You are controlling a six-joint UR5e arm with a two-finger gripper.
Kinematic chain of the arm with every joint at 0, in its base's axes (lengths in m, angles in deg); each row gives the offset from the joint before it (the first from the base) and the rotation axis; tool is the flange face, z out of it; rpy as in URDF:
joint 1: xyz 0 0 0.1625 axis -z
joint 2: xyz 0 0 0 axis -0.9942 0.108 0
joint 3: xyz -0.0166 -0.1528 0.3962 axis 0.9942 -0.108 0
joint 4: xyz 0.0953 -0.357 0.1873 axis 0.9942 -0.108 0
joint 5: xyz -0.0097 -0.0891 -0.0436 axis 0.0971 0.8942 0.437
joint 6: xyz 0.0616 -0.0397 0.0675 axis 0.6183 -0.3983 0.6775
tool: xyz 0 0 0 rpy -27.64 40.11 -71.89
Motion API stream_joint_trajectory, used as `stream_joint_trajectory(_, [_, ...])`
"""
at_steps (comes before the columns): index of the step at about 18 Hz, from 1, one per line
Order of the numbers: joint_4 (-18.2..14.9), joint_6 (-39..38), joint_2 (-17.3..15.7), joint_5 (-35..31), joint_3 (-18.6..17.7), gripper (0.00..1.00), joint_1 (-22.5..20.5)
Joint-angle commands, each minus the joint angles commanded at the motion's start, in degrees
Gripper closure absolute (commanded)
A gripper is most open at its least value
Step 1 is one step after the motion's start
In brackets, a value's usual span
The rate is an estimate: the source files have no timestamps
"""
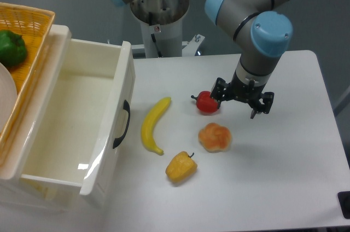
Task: Pick up the round bread
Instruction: 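Move the open gripper down toward the round orange bread roll, then lower the gripper around the bread roll and close the fingers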
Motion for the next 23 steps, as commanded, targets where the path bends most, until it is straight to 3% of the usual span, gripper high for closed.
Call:
stream_joint_trajectory(18, [2.55,-2.47,8.70,1.58,0.35,0.00,0.26])
stream_joint_trajectory(23, [5.72,-2.65,10.81,0.97,-0.18,0.00,1.93])
